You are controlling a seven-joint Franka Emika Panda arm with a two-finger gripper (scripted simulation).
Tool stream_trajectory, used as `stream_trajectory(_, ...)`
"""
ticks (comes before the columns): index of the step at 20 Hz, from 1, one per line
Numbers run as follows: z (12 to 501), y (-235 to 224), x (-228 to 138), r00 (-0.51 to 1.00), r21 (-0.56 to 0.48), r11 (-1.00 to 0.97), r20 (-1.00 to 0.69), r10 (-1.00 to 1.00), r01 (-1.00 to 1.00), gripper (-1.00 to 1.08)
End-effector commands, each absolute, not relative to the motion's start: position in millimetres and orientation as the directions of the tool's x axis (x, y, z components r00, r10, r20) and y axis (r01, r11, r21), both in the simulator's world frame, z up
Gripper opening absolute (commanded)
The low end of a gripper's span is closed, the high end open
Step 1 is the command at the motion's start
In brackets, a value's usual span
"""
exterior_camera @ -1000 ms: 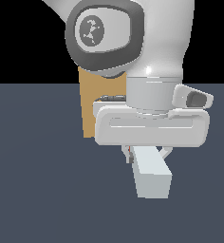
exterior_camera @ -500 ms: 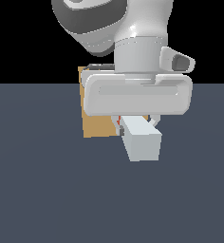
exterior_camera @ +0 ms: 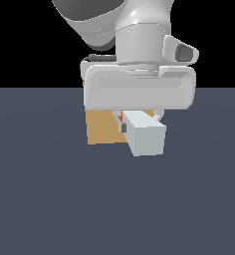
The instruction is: Insert the peg into the horizontal hole in a box.
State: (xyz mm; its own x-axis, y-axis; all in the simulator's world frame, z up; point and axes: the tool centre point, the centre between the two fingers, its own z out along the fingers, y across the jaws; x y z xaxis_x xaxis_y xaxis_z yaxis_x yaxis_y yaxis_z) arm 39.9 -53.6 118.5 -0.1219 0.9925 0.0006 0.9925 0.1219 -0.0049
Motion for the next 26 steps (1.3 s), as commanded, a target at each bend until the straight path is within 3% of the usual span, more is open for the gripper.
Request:
stream_trajectory(1,121.5,-53.9,41.4,-0.122,0.0,0.122,0.0,0.993,0.993,-1.0)
stream_trajectory(15,120.8,-47.0,40.4,-0.123,-0.002,0.123,0.0,0.992,0.992,-1.0)
stream_trajectory(26,123.2,35.4,29.2,-0.124,0.003,0.124,0.0,0.992,0.992,-1.0)
